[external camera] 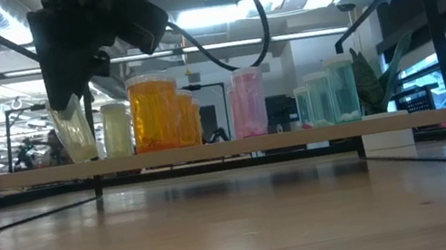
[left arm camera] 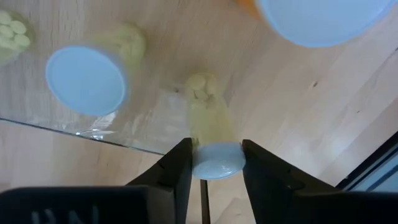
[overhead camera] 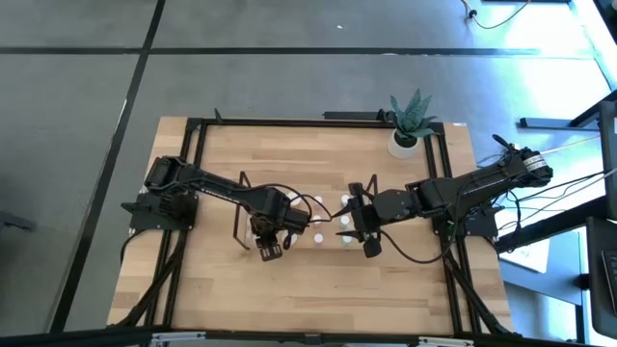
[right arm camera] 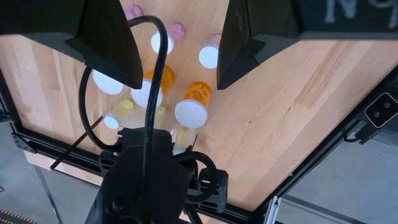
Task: Pick and place medicine bottles onto shelf by color
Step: Put the yellow pill bottle aligned with the yellow pill bottle on the shelf, then return to Home Position
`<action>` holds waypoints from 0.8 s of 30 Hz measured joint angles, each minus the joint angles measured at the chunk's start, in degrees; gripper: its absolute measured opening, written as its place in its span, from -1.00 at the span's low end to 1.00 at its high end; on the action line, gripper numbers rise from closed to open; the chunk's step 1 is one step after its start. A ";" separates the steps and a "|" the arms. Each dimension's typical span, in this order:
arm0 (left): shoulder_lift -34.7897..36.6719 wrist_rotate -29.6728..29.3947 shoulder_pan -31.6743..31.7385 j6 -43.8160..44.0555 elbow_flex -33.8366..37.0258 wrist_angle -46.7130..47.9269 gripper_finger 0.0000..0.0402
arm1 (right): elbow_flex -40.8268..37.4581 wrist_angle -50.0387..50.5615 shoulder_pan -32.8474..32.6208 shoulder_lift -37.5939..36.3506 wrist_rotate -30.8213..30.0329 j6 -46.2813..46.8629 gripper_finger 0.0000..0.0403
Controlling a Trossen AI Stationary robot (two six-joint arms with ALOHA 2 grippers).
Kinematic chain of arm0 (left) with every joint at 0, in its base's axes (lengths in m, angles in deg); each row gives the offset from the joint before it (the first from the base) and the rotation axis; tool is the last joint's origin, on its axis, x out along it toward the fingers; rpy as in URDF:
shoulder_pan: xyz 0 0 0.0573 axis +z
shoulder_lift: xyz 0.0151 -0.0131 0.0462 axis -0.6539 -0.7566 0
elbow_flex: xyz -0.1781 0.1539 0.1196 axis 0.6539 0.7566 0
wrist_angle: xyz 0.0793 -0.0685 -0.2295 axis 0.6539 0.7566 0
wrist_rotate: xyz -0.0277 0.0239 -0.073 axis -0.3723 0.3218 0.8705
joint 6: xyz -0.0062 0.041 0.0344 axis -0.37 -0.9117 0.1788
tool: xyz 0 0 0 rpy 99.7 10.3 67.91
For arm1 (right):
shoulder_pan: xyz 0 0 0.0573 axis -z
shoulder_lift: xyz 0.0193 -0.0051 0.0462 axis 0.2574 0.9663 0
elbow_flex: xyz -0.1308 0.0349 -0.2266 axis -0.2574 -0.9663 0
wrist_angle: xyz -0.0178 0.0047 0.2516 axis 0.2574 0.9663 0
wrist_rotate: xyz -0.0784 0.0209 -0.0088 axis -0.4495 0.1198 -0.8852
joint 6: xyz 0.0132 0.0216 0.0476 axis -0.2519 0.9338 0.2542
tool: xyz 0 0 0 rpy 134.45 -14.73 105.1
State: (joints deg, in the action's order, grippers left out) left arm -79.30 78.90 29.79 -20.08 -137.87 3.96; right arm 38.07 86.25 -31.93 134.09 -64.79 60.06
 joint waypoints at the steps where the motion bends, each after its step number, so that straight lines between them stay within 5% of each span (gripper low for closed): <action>1: 0.00 0.00 0.00 -0.02 0.02 -0.02 -0.41 | 0.00 0.00 0.00 -0.01 -0.01 0.00 0.03; 24: -0.20 -4.80 0.13 0.11 -4.55 3.87 0.01 | 0.00 0.02 0.00 -0.01 0.00 0.00 0.03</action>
State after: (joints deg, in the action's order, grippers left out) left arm -79.50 74.10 29.92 -19.96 -142.41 7.83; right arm 38.07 86.27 -31.93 134.08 -64.79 60.06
